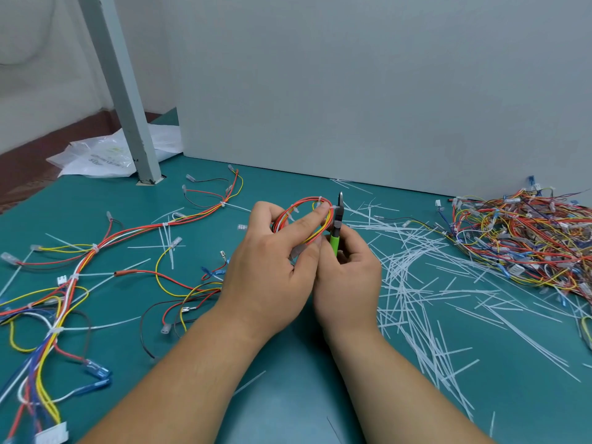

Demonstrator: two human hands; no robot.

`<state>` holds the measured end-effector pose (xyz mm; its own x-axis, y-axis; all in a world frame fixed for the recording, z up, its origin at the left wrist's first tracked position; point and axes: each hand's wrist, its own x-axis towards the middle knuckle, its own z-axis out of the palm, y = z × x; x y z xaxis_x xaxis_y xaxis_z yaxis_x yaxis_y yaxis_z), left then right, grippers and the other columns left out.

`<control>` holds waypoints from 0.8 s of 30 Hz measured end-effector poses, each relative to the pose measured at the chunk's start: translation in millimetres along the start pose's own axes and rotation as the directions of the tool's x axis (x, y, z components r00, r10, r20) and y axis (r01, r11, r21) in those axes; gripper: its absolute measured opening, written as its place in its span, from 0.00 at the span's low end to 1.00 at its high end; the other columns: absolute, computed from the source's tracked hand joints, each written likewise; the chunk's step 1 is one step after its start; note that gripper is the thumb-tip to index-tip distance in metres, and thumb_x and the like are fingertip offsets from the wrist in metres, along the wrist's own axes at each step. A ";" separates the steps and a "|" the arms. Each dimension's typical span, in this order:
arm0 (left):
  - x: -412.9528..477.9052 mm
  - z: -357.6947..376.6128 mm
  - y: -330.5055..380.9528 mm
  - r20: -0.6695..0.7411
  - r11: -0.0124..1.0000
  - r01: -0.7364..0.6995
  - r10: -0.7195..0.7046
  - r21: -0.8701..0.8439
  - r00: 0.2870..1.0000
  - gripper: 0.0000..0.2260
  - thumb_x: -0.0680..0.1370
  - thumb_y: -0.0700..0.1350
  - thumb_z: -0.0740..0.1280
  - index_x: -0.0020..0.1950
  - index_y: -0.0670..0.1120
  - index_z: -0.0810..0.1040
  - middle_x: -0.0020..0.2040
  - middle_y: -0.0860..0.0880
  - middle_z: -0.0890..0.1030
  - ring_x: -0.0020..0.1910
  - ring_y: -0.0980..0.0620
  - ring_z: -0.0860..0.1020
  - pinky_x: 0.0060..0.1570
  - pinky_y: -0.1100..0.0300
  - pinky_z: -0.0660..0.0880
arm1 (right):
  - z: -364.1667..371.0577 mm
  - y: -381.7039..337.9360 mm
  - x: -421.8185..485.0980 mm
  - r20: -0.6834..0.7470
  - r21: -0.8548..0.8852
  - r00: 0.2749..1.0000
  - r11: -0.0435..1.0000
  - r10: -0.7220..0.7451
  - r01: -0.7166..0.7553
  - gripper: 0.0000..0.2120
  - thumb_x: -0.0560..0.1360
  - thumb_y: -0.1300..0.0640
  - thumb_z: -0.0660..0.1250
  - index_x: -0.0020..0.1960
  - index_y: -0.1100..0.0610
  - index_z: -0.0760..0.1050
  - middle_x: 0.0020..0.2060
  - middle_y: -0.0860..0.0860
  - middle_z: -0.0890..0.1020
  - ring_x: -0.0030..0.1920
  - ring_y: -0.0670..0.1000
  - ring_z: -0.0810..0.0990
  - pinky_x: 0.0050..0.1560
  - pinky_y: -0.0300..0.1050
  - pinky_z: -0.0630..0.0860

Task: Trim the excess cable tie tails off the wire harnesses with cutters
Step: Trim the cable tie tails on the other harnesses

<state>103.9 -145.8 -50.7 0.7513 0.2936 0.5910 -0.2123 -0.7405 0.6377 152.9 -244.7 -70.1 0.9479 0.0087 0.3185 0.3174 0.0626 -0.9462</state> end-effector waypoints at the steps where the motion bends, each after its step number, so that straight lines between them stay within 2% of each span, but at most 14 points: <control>1: 0.3 0.3 -0.1 0.003 1.000 0.000 0.000 0.000 1.000 0.20 0.79 0.54 0.63 0.71 0.66 0.75 0.50 0.52 0.65 0.45 0.54 0.71 0.46 0.51 0.78 | 0.0 -0.2 0.3 0.002 -0.006 1.000 1.000 -0.006 0.006 0.09 0.77 0.62 0.69 0.48 0.50 0.85 0.30 0.41 0.77 0.32 0.46 0.70 0.35 0.42 0.70; 4: 0.8 1.2 -0.5 0.005 1.000 0.001 -0.001 -0.004 1.000 0.20 0.79 0.54 0.63 0.71 0.65 0.75 0.50 0.52 0.65 0.45 0.54 0.71 0.46 0.51 0.78 | -0.7 -1.0 0.7 0.006 -0.006 1.000 1.000 -0.020 0.020 0.11 0.77 0.64 0.69 0.44 0.49 0.84 0.29 0.41 0.75 0.31 0.45 0.67 0.33 0.39 0.67; 6: 0.6 1.1 -0.9 -0.003 1.000 0.001 -0.001 -0.008 1.000 0.20 0.79 0.55 0.62 0.71 0.65 0.75 0.50 0.52 0.66 0.46 0.54 0.71 0.46 0.52 0.77 | -1.3 -1.5 0.6 0.011 0.008 1.000 1.000 -0.025 0.025 0.10 0.77 0.63 0.69 0.43 0.49 0.84 0.29 0.41 0.75 0.32 0.45 0.67 0.33 0.40 0.67; 11: 0.3 1.4 -1.9 -0.003 1.000 -0.004 0.004 -0.005 1.000 0.20 0.79 0.54 0.63 0.71 0.65 0.74 0.50 0.52 0.66 0.46 0.54 0.72 0.47 0.53 0.78 | 0.1 -1.9 0.5 -0.004 0.002 1.000 1.000 -0.018 0.018 0.06 0.73 0.56 0.69 0.44 0.50 0.84 0.31 0.43 0.78 0.33 0.46 0.71 0.37 0.44 0.72; 20: 1.2 2.5 -6.0 -0.012 1.000 0.011 -0.012 -0.014 1.000 0.20 0.79 0.54 0.62 0.71 0.67 0.73 0.50 0.52 0.66 0.47 0.54 0.72 0.48 0.50 0.78 | 1.7 -4.8 -1.6 0.017 -0.008 1.000 1.000 -0.017 0.017 0.10 0.72 0.54 0.69 0.46 0.40 0.84 0.31 0.47 0.75 0.33 0.48 0.69 0.36 0.48 0.71; 24: 0.7 2.7 -5.6 -0.005 1.000 0.003 -0.003 -0.018 1.000 0.20 0.79 0.55 0.61 0.71 0.67 0.72 0.50 0.52 0.65 0.46 0.54 0.72 0.46 0.51 0.78 | 1.0 -4.4 -1.8 0.016 0.001 1.000 1.000 0.002 -0.002 0.09 0.72 0.54 0.68 0.48 0.44 0.84 0.31 0.47 0.76 0.33 0.48 0.70 0.36 0.47 0.71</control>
<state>107.3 -143.1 -55.2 0.7492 0.2986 0.5912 -0.2214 -0.7283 0.6485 149.7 -243.9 -66.5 0.9478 0.0243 0.3179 0.3160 0.0631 -0.9467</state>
